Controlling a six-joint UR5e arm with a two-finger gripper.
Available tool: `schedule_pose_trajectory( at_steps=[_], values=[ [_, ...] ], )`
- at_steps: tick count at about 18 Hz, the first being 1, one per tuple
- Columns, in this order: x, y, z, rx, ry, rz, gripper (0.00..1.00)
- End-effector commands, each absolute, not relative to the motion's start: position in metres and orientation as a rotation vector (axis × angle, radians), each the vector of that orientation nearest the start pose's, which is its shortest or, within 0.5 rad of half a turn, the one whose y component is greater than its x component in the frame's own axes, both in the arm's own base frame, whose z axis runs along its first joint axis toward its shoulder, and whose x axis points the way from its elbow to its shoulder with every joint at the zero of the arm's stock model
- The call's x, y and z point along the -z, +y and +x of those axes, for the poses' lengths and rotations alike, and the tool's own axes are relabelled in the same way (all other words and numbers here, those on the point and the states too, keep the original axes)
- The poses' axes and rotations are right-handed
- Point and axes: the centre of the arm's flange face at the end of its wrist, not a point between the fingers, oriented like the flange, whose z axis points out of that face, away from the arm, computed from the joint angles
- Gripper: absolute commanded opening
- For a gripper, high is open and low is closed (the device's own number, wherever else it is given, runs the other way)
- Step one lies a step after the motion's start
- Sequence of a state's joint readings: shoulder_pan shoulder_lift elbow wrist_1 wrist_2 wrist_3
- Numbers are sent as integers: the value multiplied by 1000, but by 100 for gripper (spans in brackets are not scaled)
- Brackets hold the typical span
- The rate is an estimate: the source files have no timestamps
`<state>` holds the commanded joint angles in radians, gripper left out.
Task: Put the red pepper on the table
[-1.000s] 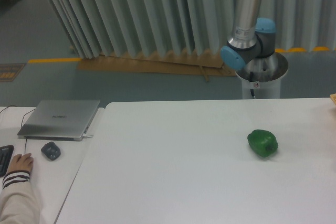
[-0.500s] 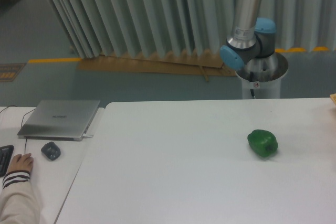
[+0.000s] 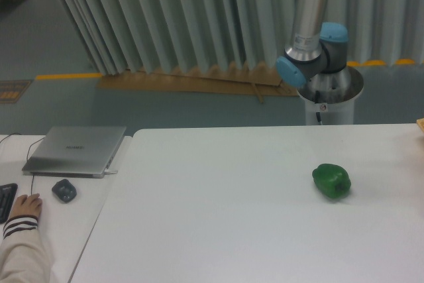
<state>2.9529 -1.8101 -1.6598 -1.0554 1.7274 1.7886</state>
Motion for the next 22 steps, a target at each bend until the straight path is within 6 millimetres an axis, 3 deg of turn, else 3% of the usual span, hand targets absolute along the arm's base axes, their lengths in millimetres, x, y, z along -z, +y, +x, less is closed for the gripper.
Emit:
schedule_pose_trajectory(
  at_steps=[3,7,10,12,15,18,20,22],
  values=[
    [-370,227,-556,-297,677,-3214,100],
    [-335,230,-554,-175,861,-3252,100],
    [-317,245,-551,-85,1177,-3239,100],
    [-312,266,-545,-31,1462,-3217,100],
    [-315,282,-538,23,1744,-3174,100],
    [-327,287,-531,148,2180,-3010,100],
    [-330,287,-529,159,2213,-2993,100],
    [-346,276,-535,176,2326,-2914,100]
  ],
)
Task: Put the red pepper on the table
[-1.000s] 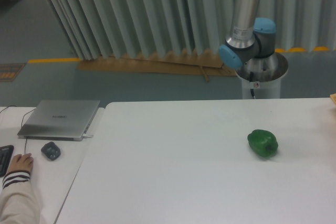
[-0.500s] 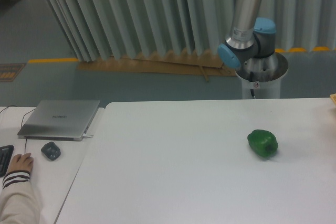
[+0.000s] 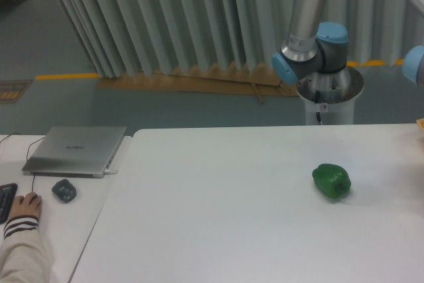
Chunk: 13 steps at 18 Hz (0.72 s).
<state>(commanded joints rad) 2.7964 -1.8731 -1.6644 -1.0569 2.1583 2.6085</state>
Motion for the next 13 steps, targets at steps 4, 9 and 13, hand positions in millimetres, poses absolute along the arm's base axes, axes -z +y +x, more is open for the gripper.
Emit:
schedule_pose_trajectory(
  at_steps=[4,9,13],
  values=[
    [-342,264,-538,-201,-1740,1877,100],
    [-324,268,-521,-242,-1774,1849,100],
    [-316,265,-517,-265,-1797,1847,100]
  ],
)
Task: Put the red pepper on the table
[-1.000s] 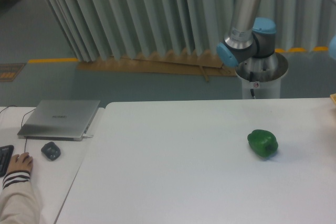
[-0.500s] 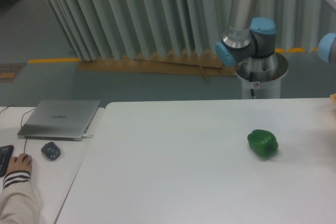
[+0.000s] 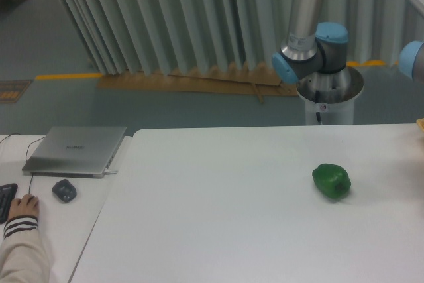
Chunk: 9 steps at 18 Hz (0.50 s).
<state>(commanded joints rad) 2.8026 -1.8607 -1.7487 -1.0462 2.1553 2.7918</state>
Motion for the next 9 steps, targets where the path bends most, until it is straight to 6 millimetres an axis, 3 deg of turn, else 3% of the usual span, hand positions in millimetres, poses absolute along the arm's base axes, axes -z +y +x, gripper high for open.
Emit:
schedule_pose_trajectory(
  at_steps=[6,9],
  values=[
    [-290,270,-497,-312,-1842,1837,100],
    [-289,266,-488,-307,-1848,1848,100]
  ],
)
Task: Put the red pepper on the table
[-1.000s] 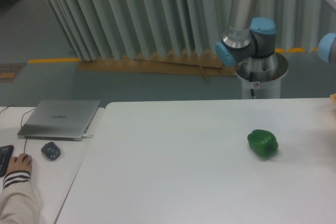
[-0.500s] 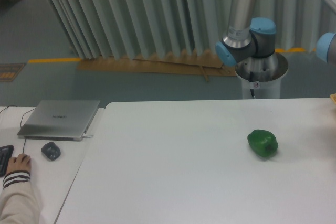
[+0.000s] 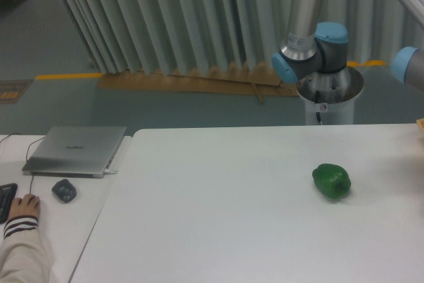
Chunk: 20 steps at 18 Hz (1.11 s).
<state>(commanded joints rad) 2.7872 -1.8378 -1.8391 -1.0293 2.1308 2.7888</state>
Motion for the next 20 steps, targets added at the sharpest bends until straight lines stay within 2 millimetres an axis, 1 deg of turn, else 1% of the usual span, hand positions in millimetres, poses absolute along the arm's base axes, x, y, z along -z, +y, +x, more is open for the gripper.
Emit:
schedule_pose_trajectory(
  at_steps=[4,7,9,12,14,17,20],
  values=[
    [-286,269,-476,-285,-1893,1877,100],
    [-280,265,-470,-293,-1906,1896,100],
    [-280,259,-472,-297,-1907,1905,99],
    [-282,241,-485,-298,-1932,1923,99],
    [-282,232,-490,-301,-1923,1941,99],
    [-279,229,-492,-303,-1913,1956,98],
    [-276,234,-492,-270,-1919,2011,94]
  ],
)
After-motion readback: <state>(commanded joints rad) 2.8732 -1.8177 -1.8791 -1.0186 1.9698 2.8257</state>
